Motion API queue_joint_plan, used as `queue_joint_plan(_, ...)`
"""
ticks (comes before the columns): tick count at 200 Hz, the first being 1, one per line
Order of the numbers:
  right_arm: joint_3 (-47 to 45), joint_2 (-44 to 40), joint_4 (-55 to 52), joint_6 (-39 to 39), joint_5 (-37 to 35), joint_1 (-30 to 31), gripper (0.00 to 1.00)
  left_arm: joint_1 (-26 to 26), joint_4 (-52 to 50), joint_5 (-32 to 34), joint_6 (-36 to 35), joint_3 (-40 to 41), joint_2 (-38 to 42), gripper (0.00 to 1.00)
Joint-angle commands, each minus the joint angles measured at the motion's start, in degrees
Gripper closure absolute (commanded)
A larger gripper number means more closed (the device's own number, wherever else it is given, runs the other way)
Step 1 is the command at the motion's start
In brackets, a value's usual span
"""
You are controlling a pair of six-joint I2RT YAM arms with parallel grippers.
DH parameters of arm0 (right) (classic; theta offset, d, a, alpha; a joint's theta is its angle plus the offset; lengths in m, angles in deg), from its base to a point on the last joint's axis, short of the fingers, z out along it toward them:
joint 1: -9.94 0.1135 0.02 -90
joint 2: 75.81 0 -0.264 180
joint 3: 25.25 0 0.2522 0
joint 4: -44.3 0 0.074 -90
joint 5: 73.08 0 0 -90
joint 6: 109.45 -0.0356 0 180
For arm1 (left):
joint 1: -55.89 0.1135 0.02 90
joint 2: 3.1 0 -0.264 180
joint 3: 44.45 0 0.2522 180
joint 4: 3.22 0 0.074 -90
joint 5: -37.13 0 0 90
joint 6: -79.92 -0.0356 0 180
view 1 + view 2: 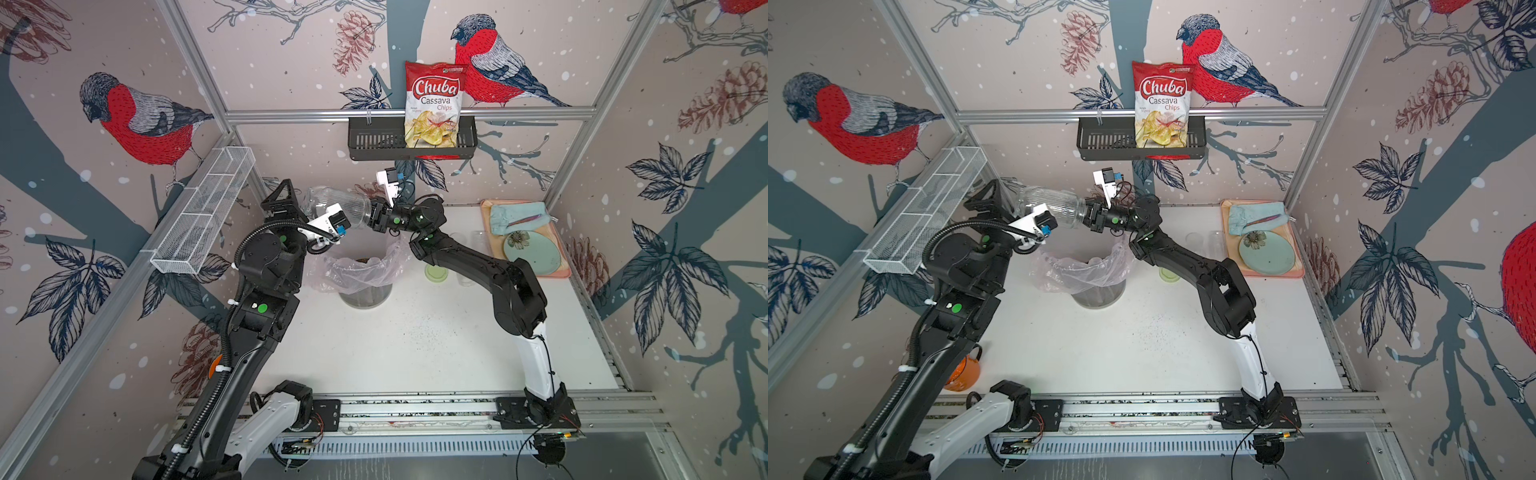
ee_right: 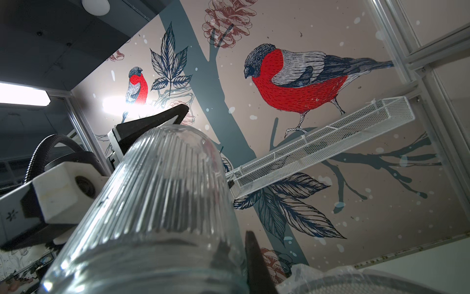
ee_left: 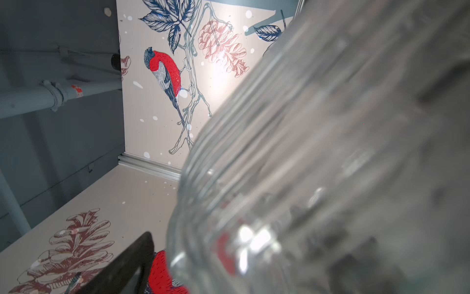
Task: Empty moldy mung beans from jars
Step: Pour the moldy mung beans from the jar into the trash bin.
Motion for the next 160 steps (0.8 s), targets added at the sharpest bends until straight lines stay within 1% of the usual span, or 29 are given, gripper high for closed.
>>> queue_joint_plan(1,-0.23,-0.83,2.78,0.69,-1.83,0.26,1.0,0.27,6.18,3.7,8.62,-1.31,0.94,0.02)
queue_joint_plan(13,-0.21,-0.69,4.14,0.28,-2.89,0.35,1.0,0.26,5.44,4.67,12.97,-1.79,1.53,0.02)
queue_joint_plan(27,-0.12,-0.48,5.95,-0.49,-5.7,0.52,1.0,0.25,4.49,5.03,16.85,-1.77,2.54,0.02)
queue_joint_plan(46,3.06,1.22,6.18,-1.19,-9.64,0.83,1.0,0.29,4.58,6.73,20.83,-1.59,3.72,0.02)
queue_joint_plan(67,8.73,5.46,7.33,-5.33,-12.88,1.19,1.0,0.26,3.59,7.19,23.83,-1.14,5.42,0.02)
queue_joint_plan(89,9.29,7.8,13.16,-10.92,-16.1,1.69,1.0,0.3,2.76,7.16,26.76,-0.27,7.46,0.02)
queue_joint_plan(109,9.4,8.09,15.13,-12.42,-17.94,2.57,1.0,0.25,2.11,6.44,28.2,0.7,9.07,0.02)
queue_joint_plan(128,8.51,7.6,17.19,-13.43,-19.37,3.08,1.0,0.28,2.54,6.48,28.17,1.81,9.98,0.02)
queue_joint_plan(151,4.07,5.13,19.56,-11.67,-22.04,3.58,1.0,0.29,2.3,6.18,28.74,2.36,10.52,0.02)
queue_joint_plan(160,2.96,4.19,19.19,-9.4,-22.2,3.96,1.0,0.27,2.28,5.71,28.75,2.65,10.8,0.02)
